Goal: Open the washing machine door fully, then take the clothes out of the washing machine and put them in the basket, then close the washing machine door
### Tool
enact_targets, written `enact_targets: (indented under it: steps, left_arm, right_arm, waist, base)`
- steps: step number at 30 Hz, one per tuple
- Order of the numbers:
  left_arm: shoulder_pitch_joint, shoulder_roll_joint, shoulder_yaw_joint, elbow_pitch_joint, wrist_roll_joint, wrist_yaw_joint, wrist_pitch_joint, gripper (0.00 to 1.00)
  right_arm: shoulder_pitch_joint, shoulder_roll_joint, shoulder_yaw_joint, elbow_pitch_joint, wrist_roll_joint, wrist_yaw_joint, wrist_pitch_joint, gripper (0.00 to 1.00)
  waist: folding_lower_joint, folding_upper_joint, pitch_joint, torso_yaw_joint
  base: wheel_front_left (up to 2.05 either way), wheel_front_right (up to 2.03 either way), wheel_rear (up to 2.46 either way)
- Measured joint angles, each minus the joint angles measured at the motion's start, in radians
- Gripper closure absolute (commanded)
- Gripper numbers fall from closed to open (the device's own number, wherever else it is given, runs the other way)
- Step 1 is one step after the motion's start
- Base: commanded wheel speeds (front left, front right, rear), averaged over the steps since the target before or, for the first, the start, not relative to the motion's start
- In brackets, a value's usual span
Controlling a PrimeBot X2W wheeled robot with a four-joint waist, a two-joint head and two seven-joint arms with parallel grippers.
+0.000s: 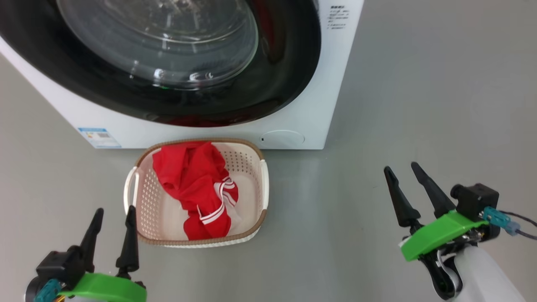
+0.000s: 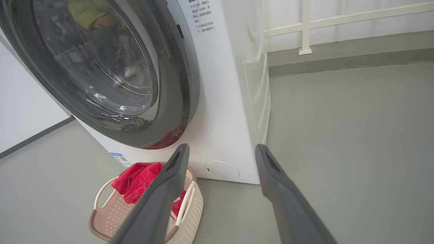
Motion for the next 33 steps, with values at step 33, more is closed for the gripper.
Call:
enact_targets:
  steps: [33]
  left_arm:
    - [0.113,0.012,0.058,-0.069,0.031,0.0,0.0,0.0]
  right_arm:
    - [0.153,-0.001,-0.085,-0.057,-0.009,0.0,0.0,0.0]
  waist:
    - [0.0,0.0,-0.079,-0.061]
  base:
    - [0.0,0.0,0.0]
